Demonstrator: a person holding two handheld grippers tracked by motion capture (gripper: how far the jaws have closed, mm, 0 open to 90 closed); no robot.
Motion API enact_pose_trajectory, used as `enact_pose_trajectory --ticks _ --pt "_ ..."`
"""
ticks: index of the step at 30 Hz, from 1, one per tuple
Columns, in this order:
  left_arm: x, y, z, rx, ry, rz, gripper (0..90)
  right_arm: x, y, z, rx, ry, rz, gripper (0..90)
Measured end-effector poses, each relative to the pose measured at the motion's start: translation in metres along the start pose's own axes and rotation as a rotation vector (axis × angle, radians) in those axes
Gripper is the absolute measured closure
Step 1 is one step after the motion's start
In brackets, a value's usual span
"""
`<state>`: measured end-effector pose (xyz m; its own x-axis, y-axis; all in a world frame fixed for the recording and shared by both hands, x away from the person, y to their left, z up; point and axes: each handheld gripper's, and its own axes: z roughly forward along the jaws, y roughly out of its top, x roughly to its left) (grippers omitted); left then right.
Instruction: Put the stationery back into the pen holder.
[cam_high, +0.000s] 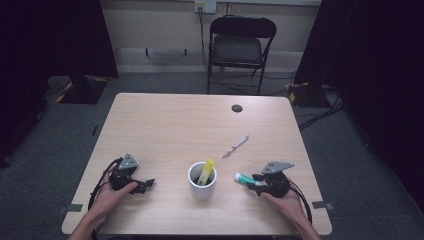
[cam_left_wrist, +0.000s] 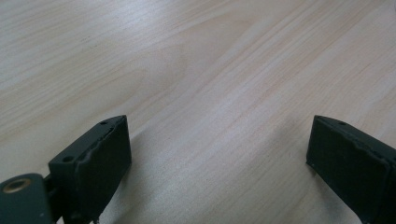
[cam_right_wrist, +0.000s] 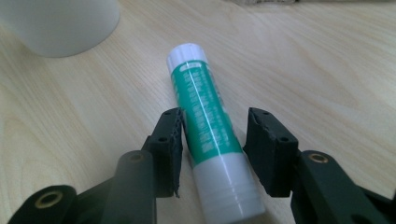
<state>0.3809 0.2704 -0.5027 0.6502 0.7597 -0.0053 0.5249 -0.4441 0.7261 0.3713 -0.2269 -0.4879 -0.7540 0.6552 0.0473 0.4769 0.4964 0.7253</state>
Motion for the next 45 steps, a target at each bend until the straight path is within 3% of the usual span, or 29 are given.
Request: enact_pose_trajectory --ticks 7,14,31,34,45 --pt "0.0 0.0 0.0 0.0 0.0 0.0 6.1 -0.004 -0.007 -0.005 0.022 0.007 0.01 57.1" --pt "0.0 0.0 0.0 0.0 0.0 0.0 6.1 -0.007 -0.015 -0.014 0.017 -0.013 0.009 64.2" --pt "0.0 0.0 0.0 -0.001 0.0 0.001 6.1 -0.002 -0.024 -0.014 -0.037 -0.046 -0.014 62.5" --pt "0.0 -0.001 -0.001 0.0 -0.001 0.003 6.1 0.0 -0.026 -0.016 -0.035 -0.048 -0.012 58.2" --pt "0.0 -0.001 -0.001 0.001 -0.002 0.004 5.9 -0.002 -0.024 -0.016 -0.03 -0.059 0.012 64.7"
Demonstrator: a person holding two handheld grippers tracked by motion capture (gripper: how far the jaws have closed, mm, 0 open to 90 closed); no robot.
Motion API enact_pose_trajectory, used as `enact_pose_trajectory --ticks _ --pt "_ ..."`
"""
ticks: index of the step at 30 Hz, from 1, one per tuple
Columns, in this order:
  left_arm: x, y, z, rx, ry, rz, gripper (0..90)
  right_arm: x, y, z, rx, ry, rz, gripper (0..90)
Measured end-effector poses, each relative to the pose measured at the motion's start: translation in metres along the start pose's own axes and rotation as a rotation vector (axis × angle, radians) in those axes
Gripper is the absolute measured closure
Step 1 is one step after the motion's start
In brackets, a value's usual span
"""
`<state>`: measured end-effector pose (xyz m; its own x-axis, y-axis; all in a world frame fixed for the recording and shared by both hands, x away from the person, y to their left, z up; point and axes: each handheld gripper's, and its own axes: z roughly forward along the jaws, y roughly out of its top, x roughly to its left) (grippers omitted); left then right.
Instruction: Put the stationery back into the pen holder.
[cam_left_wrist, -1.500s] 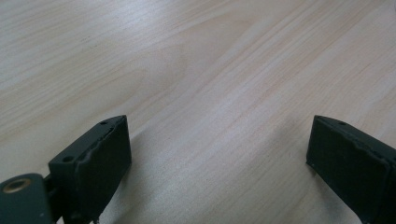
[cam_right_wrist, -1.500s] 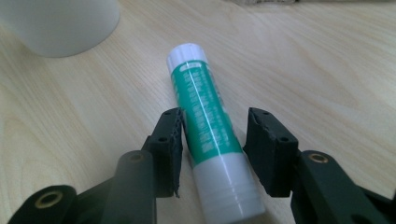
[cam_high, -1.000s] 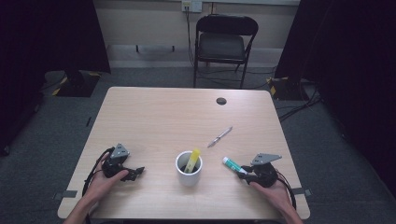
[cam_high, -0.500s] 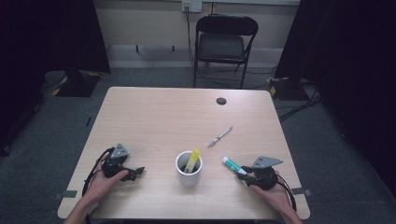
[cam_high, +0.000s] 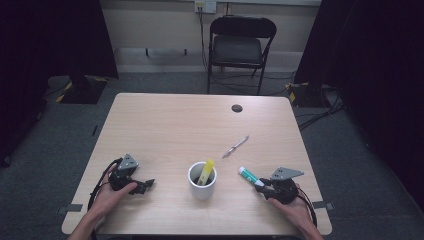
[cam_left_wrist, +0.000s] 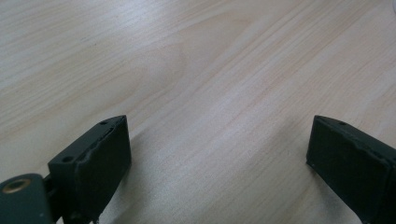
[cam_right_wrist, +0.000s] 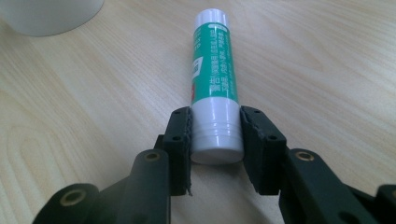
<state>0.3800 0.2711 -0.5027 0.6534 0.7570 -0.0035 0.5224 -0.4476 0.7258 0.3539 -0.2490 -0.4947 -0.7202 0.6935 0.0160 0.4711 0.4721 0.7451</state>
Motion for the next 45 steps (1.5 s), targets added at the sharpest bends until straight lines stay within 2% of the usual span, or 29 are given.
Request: enact_pose_trajectory --ticks 6,10,22,24,36,45 --pt "0.0 0.0 0.0 0.0 0.0 0.001 5.9 -0.002 0.003 0.0 0.012 0.001 0.019 65.2" --pt "0.0 0.0 0.0 0.001 0.0 0.002 5.9 -0.003 0.003 -0.002 -0.002 0.001 0.032 65.2" --pt "0.0 0.0 0.0 0.001 -0.002 0.003 5.8 -0.003 0.009 -0.011 -0.088 0.008 0.062 65.3" --pt "0.0 0.0 0.0 0.001 -0.002 0.003 5.8 -0.003 0.012 -0.016 -0.125 0.012 0.078 65.3" --pt "0.001 0.001 0.0 0.001 0.0 0.01 5.5 -0.002 0.02 -0.028 -0.197 0.022 0.088 65.4" --pt "0.001 0.0 0.0 0.0 -0.001 0.006 5.4 -0.004 0.026 -0.036 -0.257 0.03 0.13 65.5"
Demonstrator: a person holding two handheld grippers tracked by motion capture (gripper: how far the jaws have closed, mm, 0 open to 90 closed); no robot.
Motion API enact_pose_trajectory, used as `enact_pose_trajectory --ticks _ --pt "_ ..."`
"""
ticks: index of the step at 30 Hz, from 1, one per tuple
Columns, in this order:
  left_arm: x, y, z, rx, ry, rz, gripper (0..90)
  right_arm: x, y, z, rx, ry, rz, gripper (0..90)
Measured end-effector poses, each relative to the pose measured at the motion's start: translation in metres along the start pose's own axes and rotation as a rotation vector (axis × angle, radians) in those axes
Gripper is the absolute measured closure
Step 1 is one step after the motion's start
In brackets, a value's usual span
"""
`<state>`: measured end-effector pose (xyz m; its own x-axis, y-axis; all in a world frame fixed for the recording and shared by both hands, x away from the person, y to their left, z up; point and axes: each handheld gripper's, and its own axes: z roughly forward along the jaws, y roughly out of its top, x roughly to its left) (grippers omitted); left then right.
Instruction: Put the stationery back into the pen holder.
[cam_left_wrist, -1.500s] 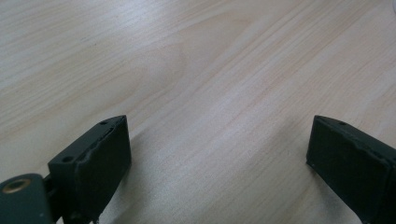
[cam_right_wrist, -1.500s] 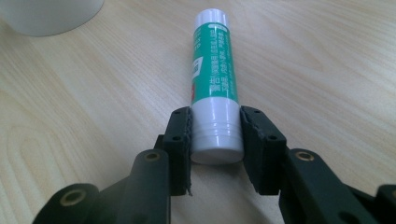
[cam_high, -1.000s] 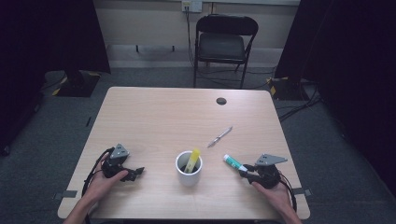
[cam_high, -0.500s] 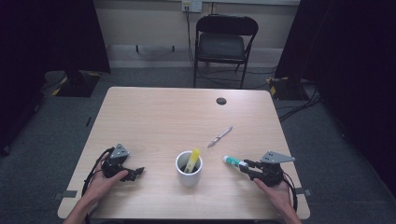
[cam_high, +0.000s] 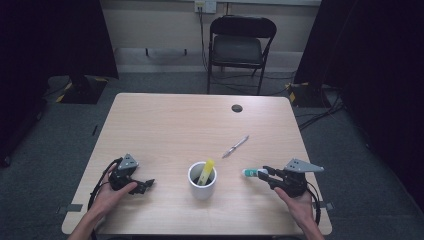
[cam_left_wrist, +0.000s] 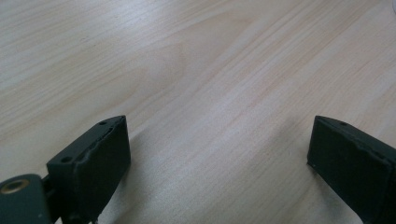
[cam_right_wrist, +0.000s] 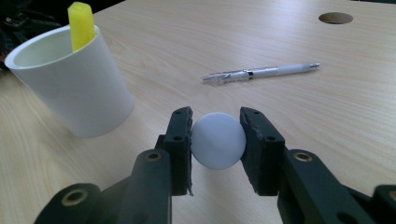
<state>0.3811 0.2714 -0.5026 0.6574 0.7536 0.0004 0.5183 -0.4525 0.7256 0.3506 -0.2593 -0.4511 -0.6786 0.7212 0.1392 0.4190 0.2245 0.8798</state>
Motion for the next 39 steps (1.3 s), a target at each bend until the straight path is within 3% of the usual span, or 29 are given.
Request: enact_pose_trajectory --ticks 5,27,39 --pt "0.001 0.001 0.002 0.017 0.01 -0.02 0.0 0.003 0.002 -0.002 0.0 0.014 -0.001 65.5" --pt "0.002 0.001 0.002 0.017 0.012 -0.014 0.0 0.014 0.023 -0.008 -0.04 0.042 0.018 65.5" --pt "0.002 0.001 0.002 0.017 0.014 -0.015 0.0 0.024 0.042 -0.012 -0.073 0.071 -0.001 65.6"
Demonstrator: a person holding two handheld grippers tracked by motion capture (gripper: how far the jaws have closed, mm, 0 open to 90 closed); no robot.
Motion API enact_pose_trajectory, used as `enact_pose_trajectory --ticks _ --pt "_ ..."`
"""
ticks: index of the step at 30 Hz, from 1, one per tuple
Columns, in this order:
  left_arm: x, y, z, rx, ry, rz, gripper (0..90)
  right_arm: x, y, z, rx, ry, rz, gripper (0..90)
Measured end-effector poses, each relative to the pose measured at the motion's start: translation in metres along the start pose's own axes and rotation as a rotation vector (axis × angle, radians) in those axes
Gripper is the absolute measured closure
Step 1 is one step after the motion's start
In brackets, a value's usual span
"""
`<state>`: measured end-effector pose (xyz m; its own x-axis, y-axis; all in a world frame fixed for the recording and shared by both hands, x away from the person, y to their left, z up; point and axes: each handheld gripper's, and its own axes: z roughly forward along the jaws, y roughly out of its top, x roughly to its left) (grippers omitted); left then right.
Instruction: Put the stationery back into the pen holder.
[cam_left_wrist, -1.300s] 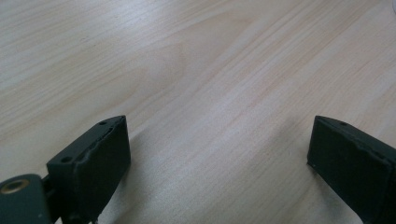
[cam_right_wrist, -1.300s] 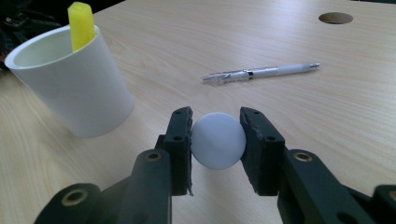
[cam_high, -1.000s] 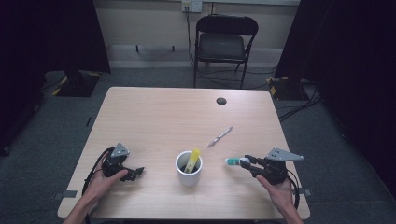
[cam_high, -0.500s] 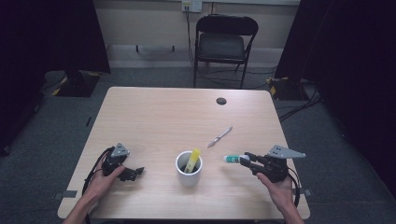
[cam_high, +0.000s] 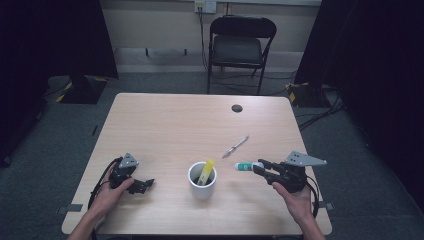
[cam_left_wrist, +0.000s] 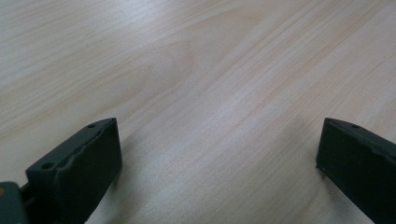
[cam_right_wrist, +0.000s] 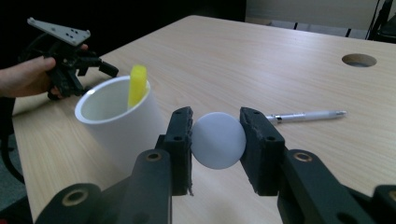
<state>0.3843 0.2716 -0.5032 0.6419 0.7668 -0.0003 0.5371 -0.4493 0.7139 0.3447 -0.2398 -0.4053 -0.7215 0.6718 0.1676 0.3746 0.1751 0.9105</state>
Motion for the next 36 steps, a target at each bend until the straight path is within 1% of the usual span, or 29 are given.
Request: enact_pose_trajectory --ticks 3,5,8,12,14,16,17,18,19,20,27,28,31,36 --pt "0.0 0.0 0.0 0.001 0.001 -0.001 0.0 0.002 0.003 0.0 -0.01 0.007 0.008 65.6" --pt "0.0 0.0 0.0 0.001 0.001 -0.002 0.0 0.003 0.006 -0.001 -0.01 0.008 0.0 65.6" --pt "0.0 0.0 0.0 0.001 0.001 -0.002 0.0 0.003 0.009 -0.002 -0.02 0.015 0.007 65.6" --pt "0.0 0.0 0.0 0.001 0.002 -0.001 0.0 0.006 0.014 -0.001 -0.024 0.021 -0.004 65.6" --pt "0.0 0.0 0.0 0.001 0.002 -0.001 0.0 0.007 0.016 -0.001 -0.027 0.028 0.002 65.6" --pt "0.0 0.0 0.0 0.001 0.002 -0.002 0.0 0.008 0.017 -0.001 -0.038 0.042 0.017 65.6" --pt "0.0 0.0 0.0 0.001 0.003 -0.004 0.0 0.009 0.019 -0.002 -0.039 0.04 0.02 65.6" --pt "0.0 0.0 0.0 0.001 0.004 -0.004 0.0 0.01 0.02 -0.002 -0.038 0.035 0.01 65.6" --pt "0.0 0.0 0.0 0.001 0.003 -0.004 0.0 0.011 0.022 -0.003 -0.043 0.036 0.015 65.6" --pt "0.0 0.0 0.0 0.001 0.003 -0.004 0.0 0.011 0.023 -0.004 -0.048 0.046 0.02 65.6" --pt "-0.001 0.0 0.0 0.0 0.004 -0.005 0.0 0.014 0.033 -0.003 -0.049 0.059 -0.004 65.5" --pt "-0.001 0.0 0.0 0.0 0.005 -0.005 0.0 0.015 0.035 -0.003 -0.054 0.07 -0.005 65.6" --pt "-0.001 0.0 0.0 0.0 0.006 -0.007 0.0 0.019 0.039 -0.002 -0.051 0.078 -0.016 65.6" --pt "-0.001 0.0 0.0 0.0 0.006 -0.007 0.0 0.026 0.044 0.0 -0.055 0.111 -0.031 65.6"
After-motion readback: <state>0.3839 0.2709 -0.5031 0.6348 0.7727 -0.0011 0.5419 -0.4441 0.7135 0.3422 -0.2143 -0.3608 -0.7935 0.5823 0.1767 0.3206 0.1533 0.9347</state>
